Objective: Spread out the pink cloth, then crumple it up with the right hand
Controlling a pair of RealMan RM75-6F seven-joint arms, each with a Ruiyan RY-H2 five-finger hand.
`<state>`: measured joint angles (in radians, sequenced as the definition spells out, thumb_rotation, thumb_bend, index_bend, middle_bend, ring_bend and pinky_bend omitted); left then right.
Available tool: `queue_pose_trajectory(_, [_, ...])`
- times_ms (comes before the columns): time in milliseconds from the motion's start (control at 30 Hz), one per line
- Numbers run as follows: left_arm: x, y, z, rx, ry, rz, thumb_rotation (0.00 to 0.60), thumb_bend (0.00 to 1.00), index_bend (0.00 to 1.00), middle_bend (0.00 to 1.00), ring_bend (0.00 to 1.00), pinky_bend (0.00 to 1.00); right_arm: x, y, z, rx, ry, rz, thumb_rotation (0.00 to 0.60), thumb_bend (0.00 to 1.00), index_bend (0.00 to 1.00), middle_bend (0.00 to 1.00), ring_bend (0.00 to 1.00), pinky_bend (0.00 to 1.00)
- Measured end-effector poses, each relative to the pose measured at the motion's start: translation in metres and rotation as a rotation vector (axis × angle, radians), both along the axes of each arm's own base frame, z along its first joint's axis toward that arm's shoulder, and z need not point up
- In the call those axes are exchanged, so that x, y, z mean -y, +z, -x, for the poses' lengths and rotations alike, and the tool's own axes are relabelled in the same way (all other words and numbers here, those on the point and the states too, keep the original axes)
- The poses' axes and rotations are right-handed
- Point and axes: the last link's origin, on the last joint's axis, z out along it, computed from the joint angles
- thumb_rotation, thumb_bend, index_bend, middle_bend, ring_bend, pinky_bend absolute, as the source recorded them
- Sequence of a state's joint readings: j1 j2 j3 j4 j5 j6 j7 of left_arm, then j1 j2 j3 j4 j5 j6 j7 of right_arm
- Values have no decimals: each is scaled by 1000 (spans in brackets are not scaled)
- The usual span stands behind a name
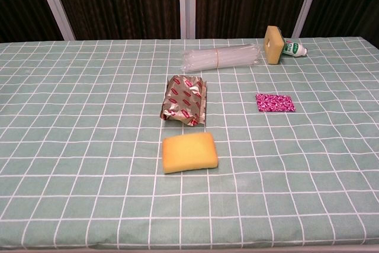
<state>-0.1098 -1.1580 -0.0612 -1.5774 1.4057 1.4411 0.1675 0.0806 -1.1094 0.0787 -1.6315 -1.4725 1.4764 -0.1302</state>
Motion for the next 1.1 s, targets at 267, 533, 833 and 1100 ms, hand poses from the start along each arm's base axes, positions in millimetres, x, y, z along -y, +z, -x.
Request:
queue_pose_trajectory(267, [1,1,-3,3,-15,-2,600,65,174,99,104,168,-2,0,0,9,2,-5,516,162,0,29,0,0])
queue_pose_trajectory(533, [0,2,-4,3,-19,-3,600,63,175,99,104,168,-2,-1,1,20,1,-11,511,163,0,28,0,0])
queue_pose_trajectory(833, [0,2,-4,8,-18,-8,600,63,175,99,104,168,5,-3,-4,31,15,-30,507,164,0,28,0,0])
queue_pose_trajectory(1100, [-1,0,-4,19,-34,-14,600,63,175,99,104,168,25,-14,-14,45,34,-92,460,293,119,17,0,0])
